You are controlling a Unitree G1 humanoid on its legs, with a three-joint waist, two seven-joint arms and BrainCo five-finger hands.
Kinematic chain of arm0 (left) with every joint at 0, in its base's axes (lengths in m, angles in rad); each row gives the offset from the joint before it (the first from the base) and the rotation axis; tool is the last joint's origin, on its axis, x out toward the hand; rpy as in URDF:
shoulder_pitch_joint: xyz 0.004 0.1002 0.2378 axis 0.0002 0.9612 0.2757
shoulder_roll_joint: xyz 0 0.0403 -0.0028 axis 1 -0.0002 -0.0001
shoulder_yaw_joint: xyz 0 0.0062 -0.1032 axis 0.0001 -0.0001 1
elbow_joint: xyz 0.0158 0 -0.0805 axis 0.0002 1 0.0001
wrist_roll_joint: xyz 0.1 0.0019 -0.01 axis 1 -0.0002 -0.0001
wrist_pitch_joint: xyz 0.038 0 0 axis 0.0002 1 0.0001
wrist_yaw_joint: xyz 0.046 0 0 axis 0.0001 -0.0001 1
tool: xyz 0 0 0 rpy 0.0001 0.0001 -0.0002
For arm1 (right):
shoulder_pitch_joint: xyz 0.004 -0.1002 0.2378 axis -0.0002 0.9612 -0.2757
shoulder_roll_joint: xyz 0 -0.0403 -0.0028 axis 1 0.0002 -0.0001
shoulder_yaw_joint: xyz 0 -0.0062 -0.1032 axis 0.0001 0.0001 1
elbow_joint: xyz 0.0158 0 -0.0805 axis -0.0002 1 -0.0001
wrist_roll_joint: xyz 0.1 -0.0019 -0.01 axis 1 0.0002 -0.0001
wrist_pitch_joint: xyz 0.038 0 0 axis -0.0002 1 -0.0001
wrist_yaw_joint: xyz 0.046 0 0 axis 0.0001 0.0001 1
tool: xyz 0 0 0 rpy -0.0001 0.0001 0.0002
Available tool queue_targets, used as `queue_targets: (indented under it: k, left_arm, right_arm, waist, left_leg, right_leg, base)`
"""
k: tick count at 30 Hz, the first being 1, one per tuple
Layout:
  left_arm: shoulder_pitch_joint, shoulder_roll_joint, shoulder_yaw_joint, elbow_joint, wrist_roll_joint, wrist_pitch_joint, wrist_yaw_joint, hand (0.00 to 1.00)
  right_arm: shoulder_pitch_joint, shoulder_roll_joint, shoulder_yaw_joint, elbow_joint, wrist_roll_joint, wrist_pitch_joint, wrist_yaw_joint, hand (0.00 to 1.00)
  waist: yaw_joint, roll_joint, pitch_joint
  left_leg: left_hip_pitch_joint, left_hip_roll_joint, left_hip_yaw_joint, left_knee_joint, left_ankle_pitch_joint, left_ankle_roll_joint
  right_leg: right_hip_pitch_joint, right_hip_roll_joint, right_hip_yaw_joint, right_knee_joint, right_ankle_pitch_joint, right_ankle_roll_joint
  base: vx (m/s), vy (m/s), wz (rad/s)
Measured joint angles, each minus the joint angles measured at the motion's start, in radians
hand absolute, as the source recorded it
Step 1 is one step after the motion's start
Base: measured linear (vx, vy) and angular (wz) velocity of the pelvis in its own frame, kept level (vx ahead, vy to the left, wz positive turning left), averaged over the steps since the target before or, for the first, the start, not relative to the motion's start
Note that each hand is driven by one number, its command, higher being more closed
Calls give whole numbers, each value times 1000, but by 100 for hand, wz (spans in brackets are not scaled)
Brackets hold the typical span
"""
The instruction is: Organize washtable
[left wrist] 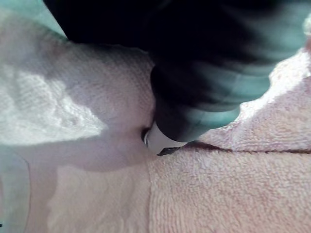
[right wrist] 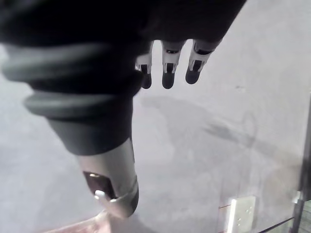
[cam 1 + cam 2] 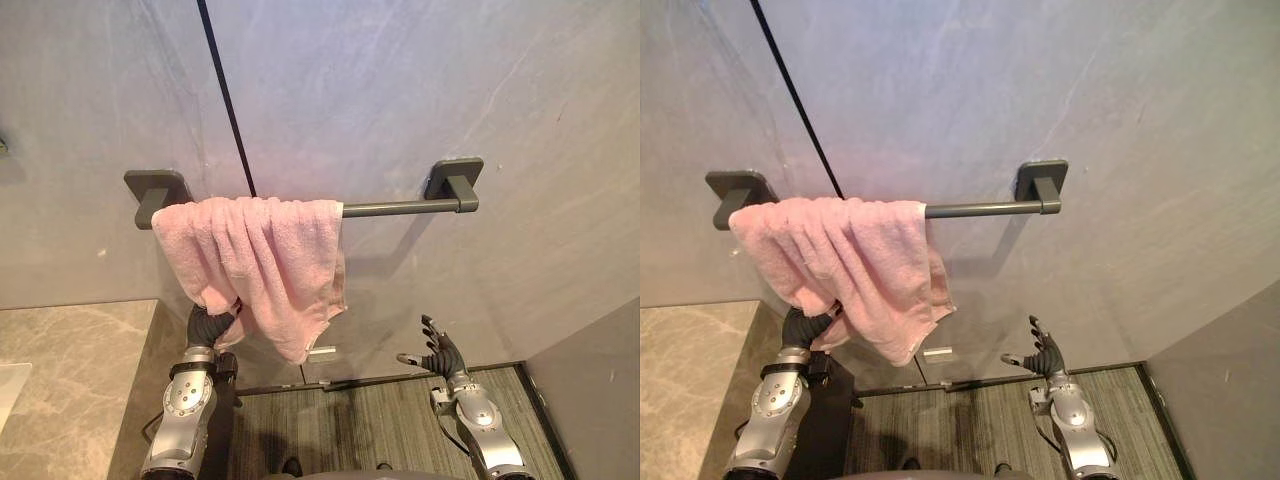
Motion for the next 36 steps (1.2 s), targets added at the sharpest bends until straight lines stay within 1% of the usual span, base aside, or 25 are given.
queue_targets:
  k: [5,8,10,12,17,21,24,28,30,31,36]
  left_arm:
    - [28,-5,-10,-27,0,-4,-2,100]
    - [36,-12,-15,-45,0,-4,-2,100]
    - [36,-14,-15,-49,0,-4,-2,100]
    - [38,-20,-15,-61,-1,-5,-2,100]
    - [38,-43,-17,-65,-1,-5,-1,100]
    - [38,-44,-55,-65,-2,-6,-1,100]
    - [38,-44,-59,-65,-2,-6,-1,100]
    - [38,-43,-73,-65,-3,-7,-1,100]
    - [38,-44,-85,-64,-3,-7,-2,100]
    - [38,-44,-85,-64,-3,-7,-2,100]
    - [37,-43,-87,-64,-3,-9,-2,100]
  right_arm:
    - [10,-40,80,-137,60,-24,66,0]
    - [-1,-66,127,-223,90,-32,75,0]
    - [-34,-65,152,-242,109,-51,89,0]
    - [-64,-64,175,-264,123,-55,90,0]
    - [-114,-72,216,-265,127,-57,83,0]
    - [-164,-79,267,-264,126,-57,81,0]
    - [-205,-75,300,-249,124,-57,72,0]
    - [-241,-61,304,-207,121,-59,64,0]
    - [-259,-60,310,-193,117,-59,64,0]
    - [-270,-60,317,-183,116,-58,63,100]
    - [-335,-37,343,-132,107,-58,63,100]
  waist:
    - [-1,-1,0]
    - [4,-3,0]
    - [5,-6,0]
    - [6,-7,0]
    - [7,-8,0]
    - [6,-9,-1]
    - [8,-8,-1]
    - [17,-9,-1]
    - [28,-9,-1]
    - [28,-10,-2]
    - [30,-13,-4]
  left_leg:
    - [0,0,16,4,-7,5]
    - [1,-1,16,4,-8,6]
    - [2,-1,16,5,-8,6]
    - [2,-1,16,5,-8,6]
    - [2,-1,15,6,-8,7]
    - [-7,0,4,14,-8,7]
    - [-14,0,-4,21,-8,7]
    - [-15,0,-8,22,-6,7]
    - [-17,0,-10,22,-5,7]
    - [-18,0,-12,22,-4,7]
    - [-28,0,-28,22,2,6]
  right_leg:
    - [-12,0,19,11,-2,2]
    - [-12,-1,19,15,-2,3]
    - [-12,-1,19,17,-3,3]
    - [-13,-1,19,19,-3,4]
    - [-11,-1,20,22,-3,4]
    - [-9,-1,12,23,-3,4]
    - [-9,-1,8,25,-3,3]
    - [-10,-1,7,29,-3,3]
    - [-11,-1,5,30,-4,3]
    - [-11,-1,4,30,-4,3]
    - [-14,0,-8,30,-4,2]
  base:
    - [-13,-9,-11]
    - [-15,-10,-1]
    - [-41,-20,0]
    - [-33,-18,0]
    - [-6,-3,0]
    - [-25,-26,7]
    - [-39,-25,7]
    - [-37,-16,2]
    - [-31,-14,3]
    - [-28,-16,6]
    - [-23,-20,10]
